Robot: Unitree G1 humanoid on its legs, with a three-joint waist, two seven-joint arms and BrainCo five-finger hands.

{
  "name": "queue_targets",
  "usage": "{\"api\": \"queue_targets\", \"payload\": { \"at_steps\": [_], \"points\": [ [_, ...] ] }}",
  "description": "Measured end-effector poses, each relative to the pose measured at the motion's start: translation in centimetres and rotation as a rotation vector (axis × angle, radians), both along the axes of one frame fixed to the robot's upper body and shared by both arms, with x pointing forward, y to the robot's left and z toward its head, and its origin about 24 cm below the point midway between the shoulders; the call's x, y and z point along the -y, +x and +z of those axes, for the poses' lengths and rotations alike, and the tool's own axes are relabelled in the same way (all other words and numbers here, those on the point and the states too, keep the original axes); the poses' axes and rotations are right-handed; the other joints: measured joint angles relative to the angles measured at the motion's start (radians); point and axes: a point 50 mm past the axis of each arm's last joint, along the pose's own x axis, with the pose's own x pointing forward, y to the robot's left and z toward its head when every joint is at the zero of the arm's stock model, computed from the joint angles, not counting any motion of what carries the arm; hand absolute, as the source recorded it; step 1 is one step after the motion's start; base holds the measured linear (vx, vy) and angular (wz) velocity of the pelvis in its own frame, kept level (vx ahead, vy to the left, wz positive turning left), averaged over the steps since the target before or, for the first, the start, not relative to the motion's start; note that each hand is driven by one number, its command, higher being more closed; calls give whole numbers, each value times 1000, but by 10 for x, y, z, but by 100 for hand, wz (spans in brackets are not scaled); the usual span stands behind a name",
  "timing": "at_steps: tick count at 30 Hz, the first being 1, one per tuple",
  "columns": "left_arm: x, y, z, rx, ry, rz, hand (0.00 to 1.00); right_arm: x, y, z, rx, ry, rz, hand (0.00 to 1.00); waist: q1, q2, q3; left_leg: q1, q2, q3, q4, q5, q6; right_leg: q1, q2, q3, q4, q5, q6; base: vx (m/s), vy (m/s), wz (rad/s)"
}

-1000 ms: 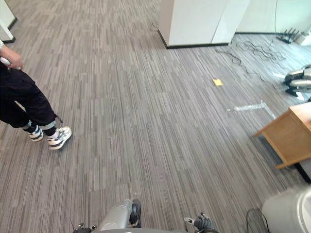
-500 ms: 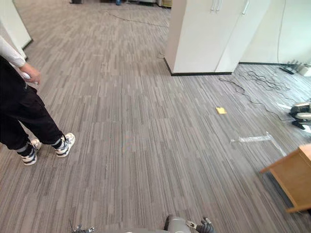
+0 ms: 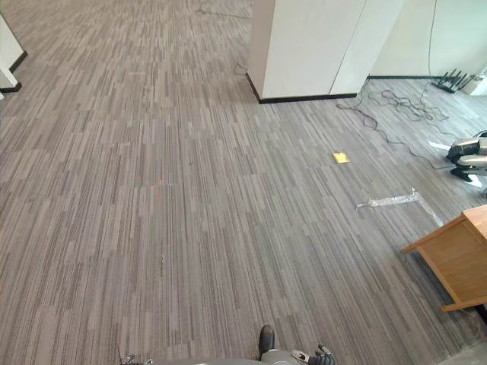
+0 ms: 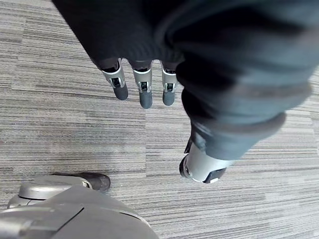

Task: Organize washtable

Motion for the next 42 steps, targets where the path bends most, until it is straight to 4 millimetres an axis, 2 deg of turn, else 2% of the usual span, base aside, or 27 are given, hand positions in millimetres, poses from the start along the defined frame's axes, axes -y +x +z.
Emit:
{"api": "queue_targets", "payload": {
  "at_steps": [5, 8, 13, 15, 16, 17, 18, 19, 20, 21, 22, 24, 25, 26, 28, 30, 31, 32, 33, 34, 35, 36, 37, 39, 41, 42],
  "points": [
    [2, 3, 0, 16, -2, -1, 0, 3, 7, 2, 18, -11, -17, 0, -18, 7, 1, -16, -4, 5, -14, 14, -1, -49, -12, -3, 64, -29, 7, 30, 15, 2],
    [2, 8, 2, 40, 7, -11, 0, 4, 6, 1, 19, -14, -51, 0, -17, 10, 3, -25, -3, -27, -8, 16, -1, -56, -20, -29, 100, -59, 9, 40, -1, 32],
    [-2, 12, 4, 60, 19, -11, 0, 2, 6, 1, 21, -9, -69, 0, -14, 3, 3, -69, 9, -128, 15, 16, -8, -136, -38, -75, 302, -207, -9, 52, -81, 59],
    [-4, 11, 4, 63, 22, 13, 0, 1, 5, 1, 22, -4, -82, 0, -18, 4, 5, -104, 34, -172, 78, -11, -39, -137, -17, -80, 345, -262, -21, 99, -173, 73],
    [-7, 9, 5, 67, 26, 48, 0, -1, 5, 0, 22, 1, -83, 0, -12, -4, 11, -153, 45, -178, 205, -32, -63, -128, -11, -86, 361, -288, -29, 97, -172, 63],
    [-10, 9, 6, 85, 30, 112, 0, -4, 7, 1, 30, 5, -82, 0, -5, -12, 34, -256, 60, -152, 445, -34, -71, -102, -7, -109, 377, -304, -41, 90, -168, 56],
    [-10, 9, 6, 93, 30, 138, 0, -3, 7, 1, 37, 4, -83, 0, 2, -3, 51, -308, 82, -124, 564, -22, -85, -78, 2, -122, 381, -313, -50, 78, -175, 44],
    [-4, 9, 6, 94, 24, 153, 0, 2, 9, 4, 59, -10, -92, 0, 17, 7, 81, -373, 139, -72, 739, -13, -86, -30, 17, -148, 390, -347, -75, 65, -138, 48],
    [-2, 7, 5, 92, 20, 161, 0, 4, 14, 6, 79, -18, -93, 0, 22, 23, 101, -436, 162, -31, 800, -30, -69, -11, 20, -170, 394, -372, -74, 53, -125, 49],
    [-2, 8, 6, 96, 20, 160, 0, 4, 15, 6, 84, -22, -90, 0, 22, 22, 100, -467, 159, -11, 800, -36, -64, -6, 18, -173, 393, -381, -71, 80, -95, 41],
    [2, 12, 6, 114, 16, 153, 0, 6, 15, 7, 83, -28, -90, 0, 38, 18, 98, -517, 140, 16, 696, -36, -62, 1, 12, -176, 380, -387, -61, 96, -42, 15],
    [4, 12, 6, 118, 7, 162, 0, 10, 15, 7, 83, -37, -88, 0, 52, 29, 101, -540, 112, 14, 507, -27, -65, 3, 8, -175, 366, -394, -50, 145, 32, -6],
    [5, 13, 6, 119, 2, 166, 0, 11, 16, 8, 89, -41, -86, 0, 62, 35, 107, -553, 100, 8, 395, -5, -61, 4, 6, -170, 360, -395, -47, 229, 130, -22],
    [8, 14, 6, 128, -9, 189, 0, 13, 16, 9, 89, -49, -87, 0, 72, 37, 109, -579, 102, 14, 274, 64, -58, 5, -3, -164, 358, -407, -29, 253, 158, -22],
    [9, 9, 5, 125, -16, 232, 0, 11, 15, 9, 91, -55, -83, 0, 76, 27, 103, -578, 104, 44, 254, 138, -50, 12, -19, -143, 358, -433, -3, 321, 229, -26],
    [6, 6, 5, 123, -9, 244, 0, 7, 13, 8, 89, -44, -88, 0, 96, 9, 87, -571, 93, 105, 319, 155, -14, 25, -57, -93, 371, -463, 33, 475, 315, -43],
    [3, 5, 6, 124, -3, 249, 0, 4, 13, 7, 87, -36, -92, 0, 98, -4, 82, -572, 82, 117, 346, 135, 13, 29, -74, -79, 382, -476, 49, 492, 290, -30],
    [-2, 3, 6, 115, 9, 252, 0, 1, 11, 6, 86, -25, -111, 0, 94, -28, 68, -564, 50, 125, 399, 70, 46, 17, -106, -39, 481, -494, 74, 523, 293, 4],
    [-4, 4, 6, 108, 11, 238, 0, 0, 10, 6, 88, -18, -136, 0, 79, -36, 67, -531, 23, 124, 441, 14, 68, -21, -137, 31, 656, -492, 81, 533, 283, 21],
    [-5, 3, 5, 100, 13, 224, 0, -1, 9, 5, 84, -15, -134, 0, 67, -42, 65, -504, 9, 126, 452, -8, 83, -42, -151, 64, 756, -473, 93, 672, 318, 42],
    [-8, 4, 6, 87, 20, 183, 0, -4, 7, 4, 71, -2, -135, 0, 56, -50, 61, -421, -22, 130, 454, -58, 102, -101, -170, 112, 991, -390, 106, 561, 219, 27],
    [-8, 5, 6, 87, 21, 168, 0, -3, 5, 3, 67, -1, -132, 0, 53, -42, 65, -386, -25, 129, 450, -77, 105, -119, -161, 122, 1063, -388, 110, 673, 213, 12],
    [-8, 6, 6, 85, 21, 153, 0, -2, 7, 4, 72, 3, -120, 0, 55, -40, 62, -303, -24, 126, 423, -106, 106, -154, -121, 131, 1151, -397, 102, 532, 110, -10],
    [-9, 9, 6, 78, 25, 127, 0, -3, 10, 4, 79, 7, -111, 0, 46, -44, 60, -210, -26, 126, 349, -110, 104, -203, -76, 100, 1156, -434, 59, 462, 69, -6],
    [-8, 15, 6, 85, 27, 90, 0, -2, 15, 5, 95, 5, -114, 0, 21, -33, 63, -103, -17, 119, 249, -117, 93, -317, -26, 12, 1003, -479, 8, 545, 43, 2],
    [-8, 15, 6, 81, 27, 83, 0, -1, 16, 6, 98, 4, -118, 0, 14, -28, 65, -83, -12, 117, 230, -120, 87, -339, -17, -7, 934, -476, 5, 508, 34, 15]
  ]
}}
